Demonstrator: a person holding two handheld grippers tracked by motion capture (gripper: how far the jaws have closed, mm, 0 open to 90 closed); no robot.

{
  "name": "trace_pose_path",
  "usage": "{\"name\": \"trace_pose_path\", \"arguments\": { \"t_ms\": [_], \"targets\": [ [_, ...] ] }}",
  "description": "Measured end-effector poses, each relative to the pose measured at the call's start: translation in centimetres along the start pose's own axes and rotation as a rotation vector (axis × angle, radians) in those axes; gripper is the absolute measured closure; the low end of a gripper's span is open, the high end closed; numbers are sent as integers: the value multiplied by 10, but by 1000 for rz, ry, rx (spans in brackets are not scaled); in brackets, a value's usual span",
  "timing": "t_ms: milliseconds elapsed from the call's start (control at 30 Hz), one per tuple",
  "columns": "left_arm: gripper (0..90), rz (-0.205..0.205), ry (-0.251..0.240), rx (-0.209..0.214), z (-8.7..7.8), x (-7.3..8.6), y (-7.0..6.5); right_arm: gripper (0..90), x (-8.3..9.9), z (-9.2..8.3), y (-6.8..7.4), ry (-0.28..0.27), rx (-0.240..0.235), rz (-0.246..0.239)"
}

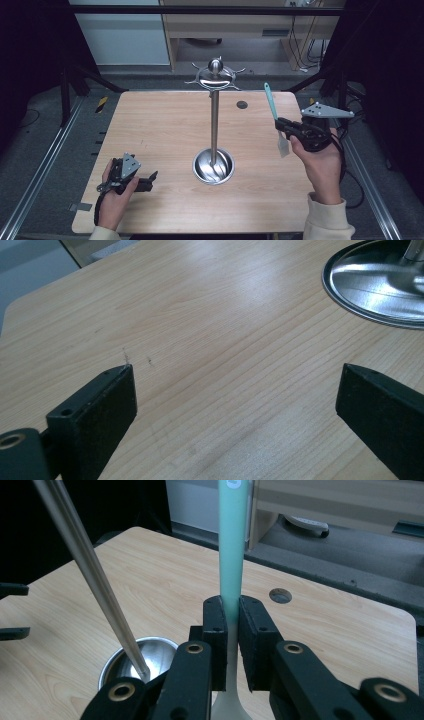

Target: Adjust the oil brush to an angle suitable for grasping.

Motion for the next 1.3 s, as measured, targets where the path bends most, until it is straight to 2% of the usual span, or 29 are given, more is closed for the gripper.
{"name": "trace_pose_path", "arguments": {
  "t_ms": [567, 767, 1300],
  "targets": [
    [26, -3, -7, -7, -1, 0, 0, 826, -16, -22, 14, -65, -23, -42],
    [26, -2, -6, -6, -1, 0, 0, 826, -18, -26, 16, -81, -32, -36],
    [26, -1, -6, -5, -1, 0, -1, 826, -26, -39, 24, -120, -54, -60]
  ]
}}
Point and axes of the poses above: each handheld gripper's, and its own axes: z roughly forward along the jaws, x roughly out of its underside, y roughly to its left, the point moved 4 cm from there along z, roughly forward along the jaws, and after that the axes turned 4 degrees about -y, right-handed, at the moved point
